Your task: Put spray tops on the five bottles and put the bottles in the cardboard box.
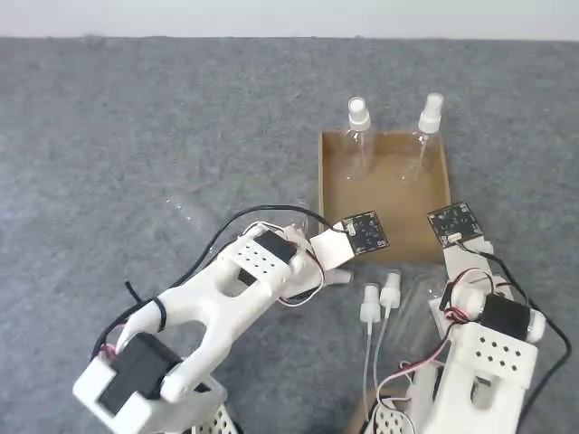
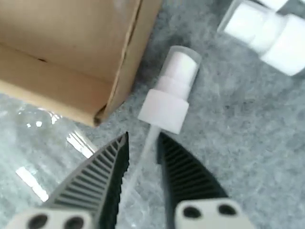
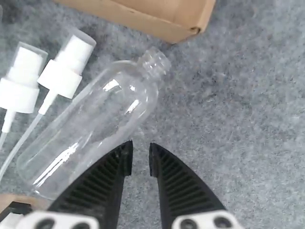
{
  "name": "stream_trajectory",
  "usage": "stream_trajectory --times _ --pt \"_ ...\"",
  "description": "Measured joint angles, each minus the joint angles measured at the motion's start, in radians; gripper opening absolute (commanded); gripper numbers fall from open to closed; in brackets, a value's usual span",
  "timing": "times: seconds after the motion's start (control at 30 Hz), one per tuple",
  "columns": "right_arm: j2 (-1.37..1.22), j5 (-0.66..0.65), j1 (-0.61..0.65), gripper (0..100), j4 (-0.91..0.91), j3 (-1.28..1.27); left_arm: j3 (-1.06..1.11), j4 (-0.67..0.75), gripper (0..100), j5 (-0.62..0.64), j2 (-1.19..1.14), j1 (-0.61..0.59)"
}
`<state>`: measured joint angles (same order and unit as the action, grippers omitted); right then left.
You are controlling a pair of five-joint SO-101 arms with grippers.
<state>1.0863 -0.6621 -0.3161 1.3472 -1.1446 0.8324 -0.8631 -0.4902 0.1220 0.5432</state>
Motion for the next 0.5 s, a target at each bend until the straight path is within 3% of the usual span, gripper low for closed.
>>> stream_trajectory --times 0.23,0.5 --pt "0.000 0.000 0.000 2.5 0.000 0.000 0.000 -0.100 1 -0.005 0.135 0.003" --pt "0.000 0.000 -0.003 2.5 0.000 0.000 0.000 -0.347 1 0.041 0.393 0.014"
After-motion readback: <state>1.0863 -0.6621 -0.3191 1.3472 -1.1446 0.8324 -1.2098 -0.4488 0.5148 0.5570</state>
